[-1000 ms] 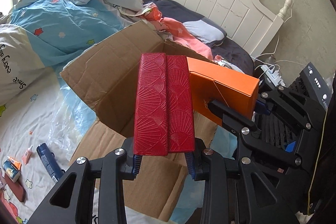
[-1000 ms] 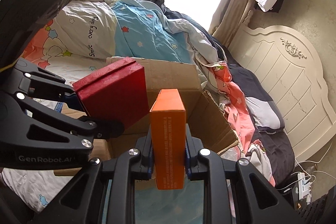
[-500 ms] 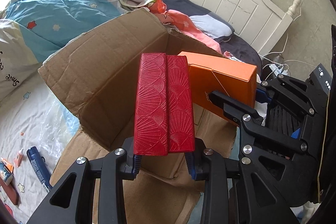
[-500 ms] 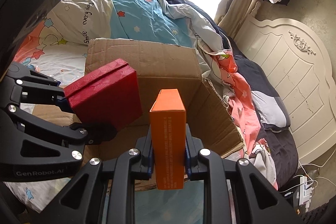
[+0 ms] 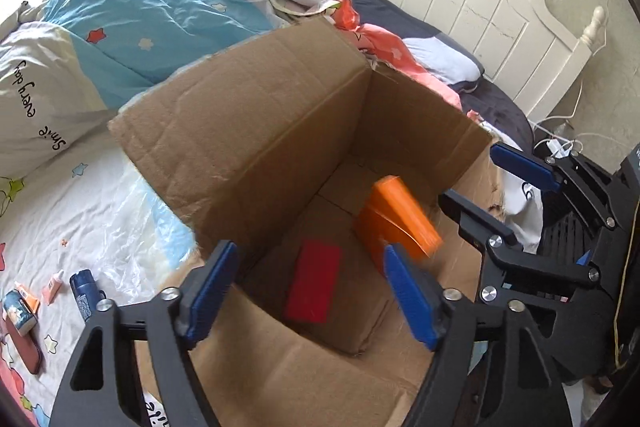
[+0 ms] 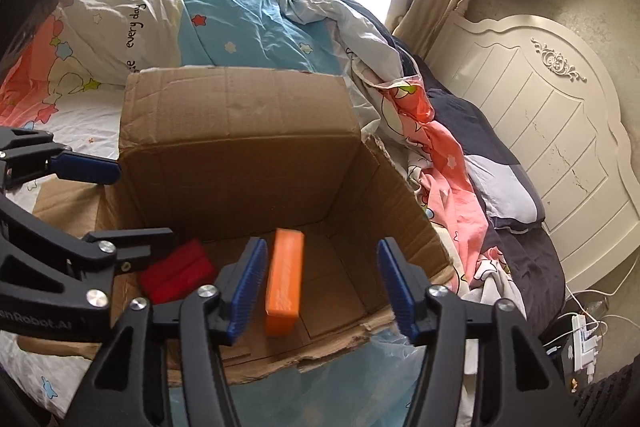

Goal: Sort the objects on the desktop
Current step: 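Open both tools to drop the boxes into the cardboard box, then withdraw both tools back toward the remaining objects on the duvet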

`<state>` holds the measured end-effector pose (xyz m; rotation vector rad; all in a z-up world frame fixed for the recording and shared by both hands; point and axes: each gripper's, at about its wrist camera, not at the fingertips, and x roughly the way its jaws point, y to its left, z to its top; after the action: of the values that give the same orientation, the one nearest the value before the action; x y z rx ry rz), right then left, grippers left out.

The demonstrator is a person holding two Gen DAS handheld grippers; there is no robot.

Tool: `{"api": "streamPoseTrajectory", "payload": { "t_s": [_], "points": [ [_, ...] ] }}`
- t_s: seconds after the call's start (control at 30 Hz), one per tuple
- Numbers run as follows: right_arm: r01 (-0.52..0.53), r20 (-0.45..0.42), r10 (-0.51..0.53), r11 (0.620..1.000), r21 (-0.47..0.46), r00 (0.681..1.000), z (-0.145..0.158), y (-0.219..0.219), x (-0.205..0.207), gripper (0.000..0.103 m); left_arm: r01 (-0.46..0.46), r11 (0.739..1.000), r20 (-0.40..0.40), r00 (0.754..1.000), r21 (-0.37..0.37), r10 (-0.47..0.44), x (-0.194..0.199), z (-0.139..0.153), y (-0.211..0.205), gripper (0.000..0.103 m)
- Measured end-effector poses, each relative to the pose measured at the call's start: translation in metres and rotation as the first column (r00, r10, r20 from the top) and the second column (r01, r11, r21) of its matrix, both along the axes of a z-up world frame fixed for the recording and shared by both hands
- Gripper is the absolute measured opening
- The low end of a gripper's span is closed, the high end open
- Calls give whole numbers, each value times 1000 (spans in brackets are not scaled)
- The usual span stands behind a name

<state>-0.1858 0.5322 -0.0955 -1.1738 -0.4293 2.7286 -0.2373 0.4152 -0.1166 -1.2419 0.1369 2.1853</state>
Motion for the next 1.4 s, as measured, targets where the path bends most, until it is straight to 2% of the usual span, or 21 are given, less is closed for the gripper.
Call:
{"api": "streamPoseTrajectory", "payload": {
  "t_s": [0.07, 0.13, 0.37, 0.6, 0.8, 0.9, 1.4],
  "points": [
    [13, -18, -14, 1000, -26, 1000, 5, 5, 3, 76, -13, 1000, 3, 1000, 27, 13, -2, 4, -5, 92],
    [24, -26, -25, 999, -40, 999, 9, 7, 5, 77, -22, 999, 8, 1000, 35, 21, -3, 7, -7, 96],
    [37, -63, -38, 999, -24, 997, 15, 3, 15, 77, -10, 999, 14, 1000, 34, 9, 2, 12, -6, 98],
    [49, -62, -52, 998, -39, 997, 20, -2, 26, 77, 1, 999, 22, 1000, 44, -2, 12, 18, -11, 98],
    [44, -68, -50, 995, -91, 996, 28, -13, 36, 77, 0, 1000, 15, 1000, 21, -1, 20, 26, -26, 99],
    [30, -71, -37, 995, -90, 997, 30, -27, 42, 77, 5, 1000, 1, 1000, -19, -5, 27, 30, -39, 99],
    [-90, -56, 87, 994, -56, 995, 36, -111, 72, 77, -99, 994, 69, 992, -47, 102, 63, 23, -135, 99]
  ]
}}
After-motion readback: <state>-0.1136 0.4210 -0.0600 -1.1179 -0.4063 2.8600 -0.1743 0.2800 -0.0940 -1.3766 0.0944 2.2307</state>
